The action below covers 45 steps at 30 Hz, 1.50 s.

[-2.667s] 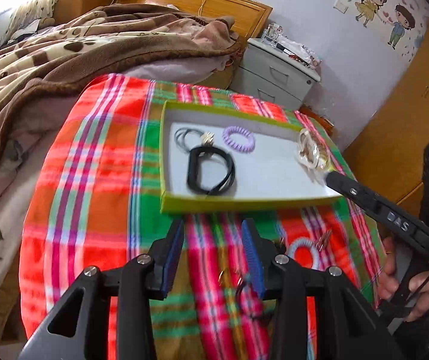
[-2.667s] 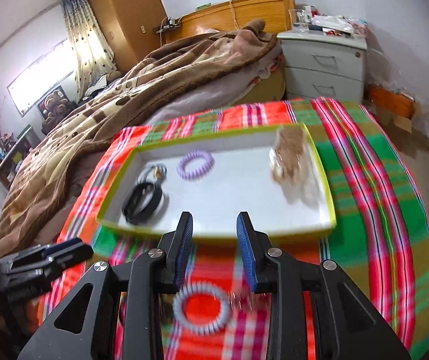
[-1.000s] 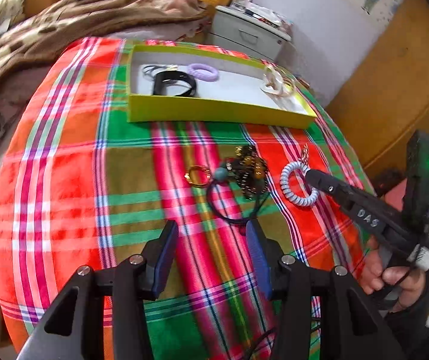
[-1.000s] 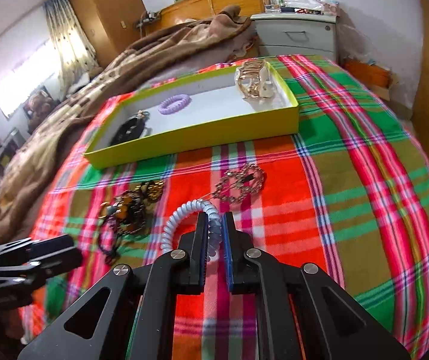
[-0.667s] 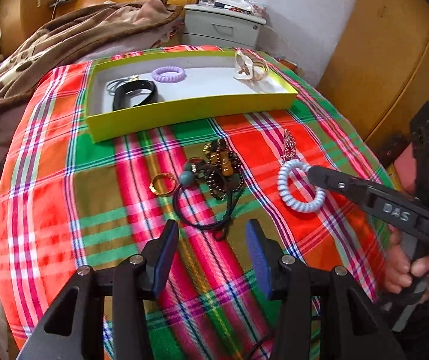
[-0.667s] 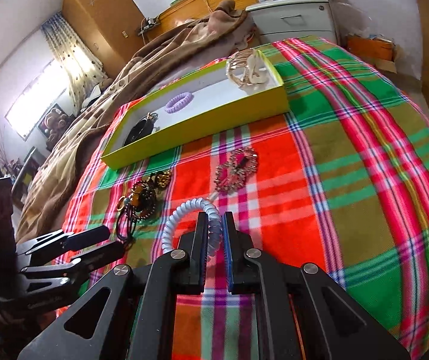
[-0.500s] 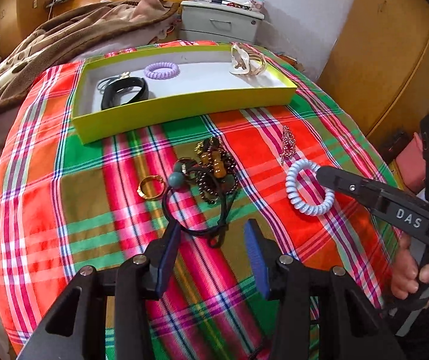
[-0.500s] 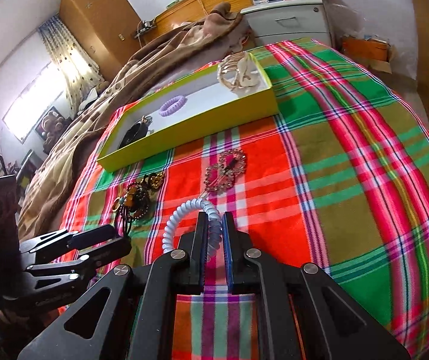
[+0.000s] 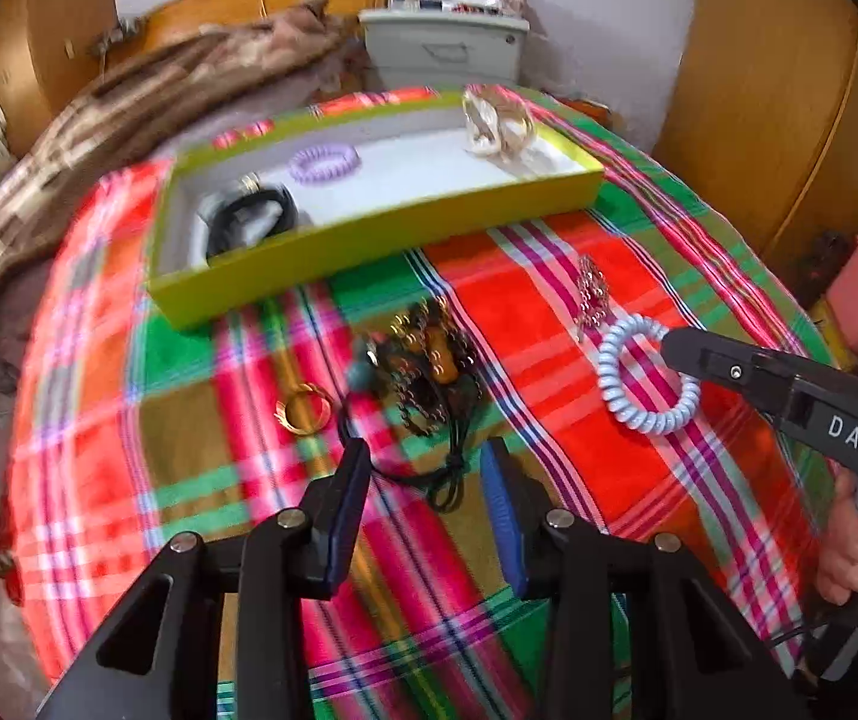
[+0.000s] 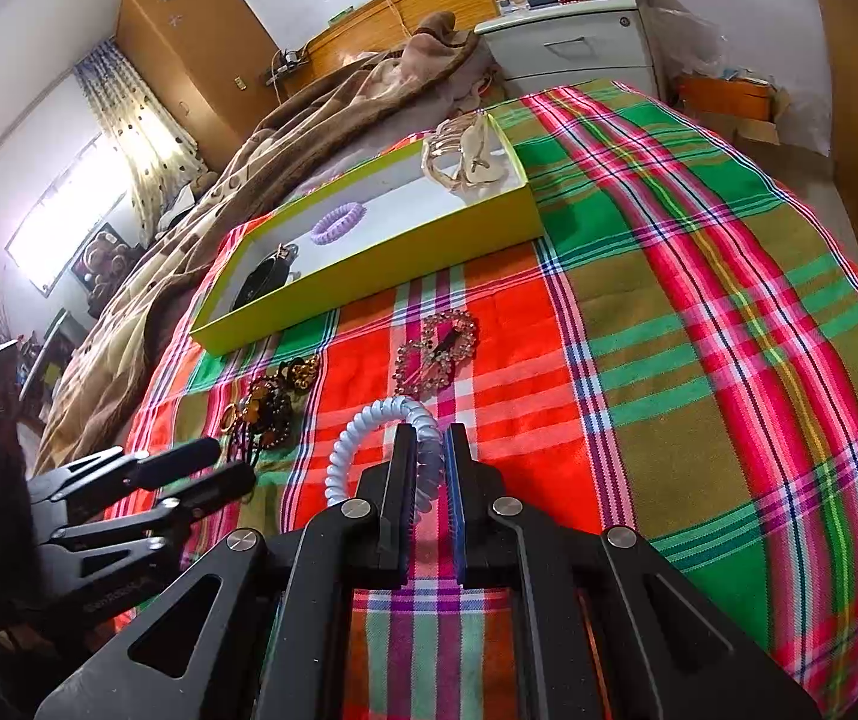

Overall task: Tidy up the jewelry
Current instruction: 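Close the right tool on the white coil hair tie, then grasp the black hair tie with teal bead with the left tool while the right tool holds the coil tie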

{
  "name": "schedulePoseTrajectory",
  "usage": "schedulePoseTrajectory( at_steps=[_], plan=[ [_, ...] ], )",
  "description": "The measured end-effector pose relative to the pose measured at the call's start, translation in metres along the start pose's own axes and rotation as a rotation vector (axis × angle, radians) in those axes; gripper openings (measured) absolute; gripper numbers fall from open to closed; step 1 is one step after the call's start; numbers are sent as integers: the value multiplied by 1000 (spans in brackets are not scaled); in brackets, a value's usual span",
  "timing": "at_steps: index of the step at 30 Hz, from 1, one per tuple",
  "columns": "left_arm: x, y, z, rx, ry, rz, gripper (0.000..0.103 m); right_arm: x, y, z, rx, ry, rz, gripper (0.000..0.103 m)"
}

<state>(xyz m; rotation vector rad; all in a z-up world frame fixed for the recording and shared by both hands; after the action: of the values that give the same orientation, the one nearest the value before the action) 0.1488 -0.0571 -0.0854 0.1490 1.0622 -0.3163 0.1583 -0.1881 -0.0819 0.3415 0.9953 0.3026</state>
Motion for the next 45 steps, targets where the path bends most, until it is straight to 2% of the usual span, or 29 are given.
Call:
schedulePoseTrajectory(
  at_steps=[2, 4, 8, 11, 14, 16, 18, 29, 43, 45],
  plan=[
    [-4, -3, 3, -5, -15, -33, 40, 1, 0, 0, 2, 1, 3, 10],
    [-3, -5, 5, 4, -20, -26, 40, 2, 1, -2, 0, 5, 8, 10],
    [13, -8, 2, 3, 33, -22, 40, 2, -1, -2, 2, 8, 10, 10],
    [15, -8, 2, 11, 28, 3, 36, 2, -1, -2, 1, 6, 9, 10],
    [15, -5, 2, 1, 28, 14, 23, 1, -1, -2, 1, 5, 11, 10],
    [14, -2, 2, -3, 27, 18, 12, 1, 0, -2, -2, 5, 11, 10],
    [13, 1, 2, -17, 28, 8, 7, 1, 0, -2, -3, 3, 8, 10],
    [-6, 13, 5, -93, -26, -75, 7, -4, 6, 4, -9, -18, 0, 10],
    [-40, 42, 28, -155, -113, -119, 7, -12, 24, 26, -46, -58, -3, 10],
    [-45, 46, 34, -149, -129, -94, 7, -12, 27, 30, -53, -65, -4, 10]
  ],
)
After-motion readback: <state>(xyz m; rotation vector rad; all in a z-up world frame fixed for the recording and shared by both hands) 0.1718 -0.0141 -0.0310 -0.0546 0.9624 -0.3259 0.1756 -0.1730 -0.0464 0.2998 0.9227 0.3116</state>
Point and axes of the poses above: each gripper's, at about its wrist camera, not at the fingertips, and x roughly the way its jaws point, y to its left, z to its top, the point moved 10 cm from there along x, roughly the way its jaws point, and after that the axes turned 5 degrees about y, right-handed, at the moved point
